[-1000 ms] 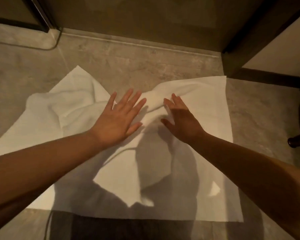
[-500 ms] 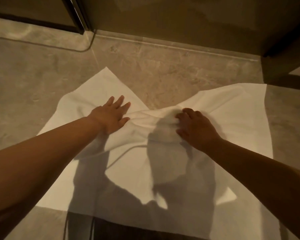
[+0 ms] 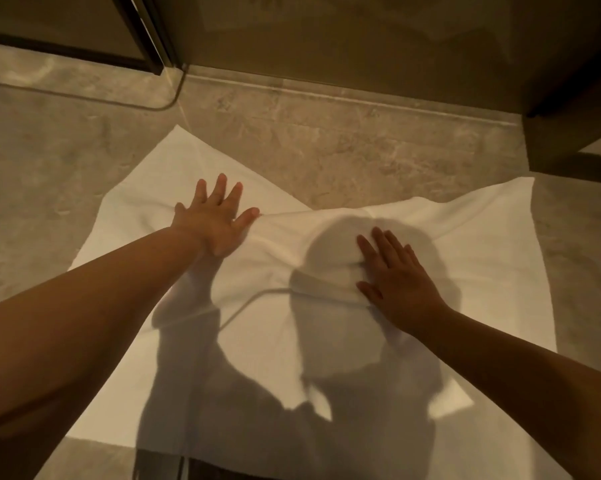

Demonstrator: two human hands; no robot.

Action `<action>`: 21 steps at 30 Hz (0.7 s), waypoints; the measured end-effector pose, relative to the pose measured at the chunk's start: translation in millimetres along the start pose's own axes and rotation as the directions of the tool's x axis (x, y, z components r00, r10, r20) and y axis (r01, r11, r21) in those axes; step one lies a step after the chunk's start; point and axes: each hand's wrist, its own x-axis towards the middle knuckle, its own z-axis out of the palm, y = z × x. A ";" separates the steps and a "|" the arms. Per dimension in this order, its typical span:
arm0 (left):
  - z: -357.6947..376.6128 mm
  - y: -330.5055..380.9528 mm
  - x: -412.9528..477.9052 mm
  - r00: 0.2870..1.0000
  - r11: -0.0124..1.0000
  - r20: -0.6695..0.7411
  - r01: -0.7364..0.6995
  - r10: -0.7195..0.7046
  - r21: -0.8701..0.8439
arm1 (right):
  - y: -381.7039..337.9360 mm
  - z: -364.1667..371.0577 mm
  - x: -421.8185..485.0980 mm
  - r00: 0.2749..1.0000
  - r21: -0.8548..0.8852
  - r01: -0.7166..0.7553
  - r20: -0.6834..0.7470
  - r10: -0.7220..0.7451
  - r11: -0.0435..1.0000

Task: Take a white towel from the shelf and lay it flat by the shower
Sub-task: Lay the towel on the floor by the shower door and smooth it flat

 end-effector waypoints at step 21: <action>19.0 18.9 1.9 0.977 0.960 -0.102 -0.162 0.190 0.229 | 10.6 -13.1 19.1 0.996 -0.079 0.056 0.074 -0.050 0.995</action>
